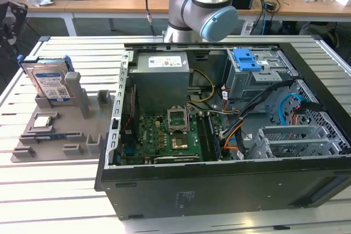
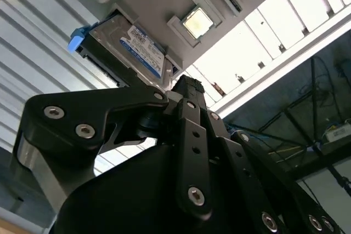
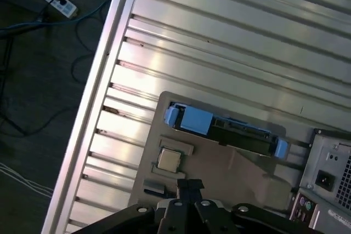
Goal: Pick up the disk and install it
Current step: 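Pick up the disk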
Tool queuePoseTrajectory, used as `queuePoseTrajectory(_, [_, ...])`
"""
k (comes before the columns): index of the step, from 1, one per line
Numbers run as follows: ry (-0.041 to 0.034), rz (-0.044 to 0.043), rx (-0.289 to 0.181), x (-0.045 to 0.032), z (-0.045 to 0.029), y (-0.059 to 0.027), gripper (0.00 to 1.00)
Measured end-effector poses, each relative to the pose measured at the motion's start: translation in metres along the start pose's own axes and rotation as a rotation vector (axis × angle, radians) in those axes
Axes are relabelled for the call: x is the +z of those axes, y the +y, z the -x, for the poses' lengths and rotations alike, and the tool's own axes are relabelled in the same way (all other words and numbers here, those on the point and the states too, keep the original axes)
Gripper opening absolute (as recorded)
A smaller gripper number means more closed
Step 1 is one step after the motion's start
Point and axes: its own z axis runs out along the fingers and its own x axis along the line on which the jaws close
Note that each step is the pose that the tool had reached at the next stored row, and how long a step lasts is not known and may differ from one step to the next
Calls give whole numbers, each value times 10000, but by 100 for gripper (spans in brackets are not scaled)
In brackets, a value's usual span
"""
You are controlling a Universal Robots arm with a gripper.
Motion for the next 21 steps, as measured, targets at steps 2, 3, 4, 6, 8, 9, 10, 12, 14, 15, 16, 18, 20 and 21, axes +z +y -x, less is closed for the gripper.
queuePoseTrajectory(2, [-2, 4, -312, 0, 0, 0, 11])
queuePoseTrajectory(3, [-4, 6, -512, 0, 0, 0, 11])
queuePoseTrajectory(4, [-5, 7, -675, 0, 0, 0, 11])
queuePoseTrajectory(6, [-8, 11, -1059, 0, 0, 0, 11])
queuePoseTrajectory(8, [-12, 16, -1517, 0, 0, 0, 11])
queuePoseTrajectory(9, [-13, 18, -1701, 0, 0, 0, 11])
queuePoseTrajectory(10, [-13, 19, -1805, 0, 0, 0, 11])
queuePoseTrajectory(12, [-16, 22, -2050, 0, 0, 0, 11])
queuePoseTrajectory(14, [-17, 25, -2291, 0, 0, 0, 11])
queuePoseTrajectory(15, [-18, 26, -2412, 0, 0, 0, 11])
queuePoseTrajectory(16, [-20, 29, -2707, 0, 0, 0, 11])
queuePoseTrajectory(18, [-22, 32, -2996, 0, 0, 0, 11])
queuePoseTrajectory(20, [-24, 34, -3226, 0, 0, 0, 11])
queuePoseTrajectory(21, [-25, 35, -3337, 0, 0, 0, 11])
